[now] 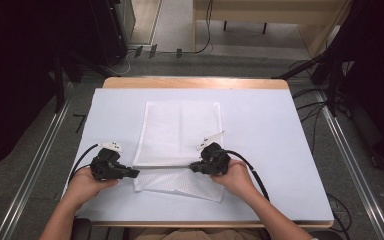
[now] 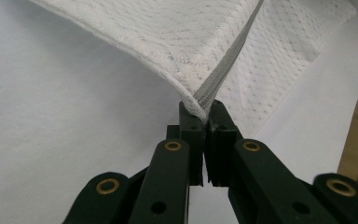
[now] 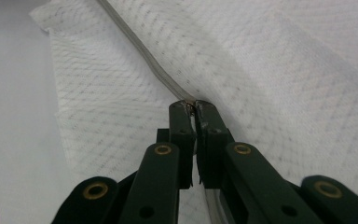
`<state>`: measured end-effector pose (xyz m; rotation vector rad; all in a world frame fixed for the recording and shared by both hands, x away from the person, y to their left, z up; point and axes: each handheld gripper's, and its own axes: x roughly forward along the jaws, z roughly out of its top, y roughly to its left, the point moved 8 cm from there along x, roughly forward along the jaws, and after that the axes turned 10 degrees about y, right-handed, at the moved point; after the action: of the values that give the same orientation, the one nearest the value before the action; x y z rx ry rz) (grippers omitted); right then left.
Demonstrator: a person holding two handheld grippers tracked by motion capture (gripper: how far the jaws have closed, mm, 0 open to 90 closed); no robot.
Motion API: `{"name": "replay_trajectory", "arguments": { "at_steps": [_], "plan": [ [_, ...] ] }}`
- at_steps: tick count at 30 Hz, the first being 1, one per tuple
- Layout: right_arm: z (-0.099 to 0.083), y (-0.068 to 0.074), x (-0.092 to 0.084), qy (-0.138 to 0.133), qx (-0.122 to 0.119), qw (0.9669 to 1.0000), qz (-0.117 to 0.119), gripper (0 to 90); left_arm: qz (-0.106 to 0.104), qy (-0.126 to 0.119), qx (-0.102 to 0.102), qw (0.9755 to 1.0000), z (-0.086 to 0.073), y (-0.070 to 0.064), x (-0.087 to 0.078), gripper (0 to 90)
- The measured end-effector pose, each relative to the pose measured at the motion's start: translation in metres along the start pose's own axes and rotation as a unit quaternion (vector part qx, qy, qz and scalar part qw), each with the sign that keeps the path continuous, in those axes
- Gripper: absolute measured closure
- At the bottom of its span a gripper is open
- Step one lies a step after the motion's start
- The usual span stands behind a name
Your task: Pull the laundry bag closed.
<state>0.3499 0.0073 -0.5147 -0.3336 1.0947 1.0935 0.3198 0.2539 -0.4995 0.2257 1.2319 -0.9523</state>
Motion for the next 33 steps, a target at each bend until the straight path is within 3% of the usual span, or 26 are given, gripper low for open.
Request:
{"name": "replay_trajectory", "arguments": {
  "at_steps": [22,33],
  "plan": [
    [-0.021,-0.01,-0.016,-0.001,0.012,0.9999,-0.008,88.2,-0.006,0.006,-0.003,1.0,-0.003,0.001,0.0,87.8],
    [-0.034,-0.02,-0.027,0.0,0.029,0.9995,-0.014,88.2,-0.009,0.006,-0.005,0.9999,-0.004,0.002,0.0,87.8]
  ]
}}
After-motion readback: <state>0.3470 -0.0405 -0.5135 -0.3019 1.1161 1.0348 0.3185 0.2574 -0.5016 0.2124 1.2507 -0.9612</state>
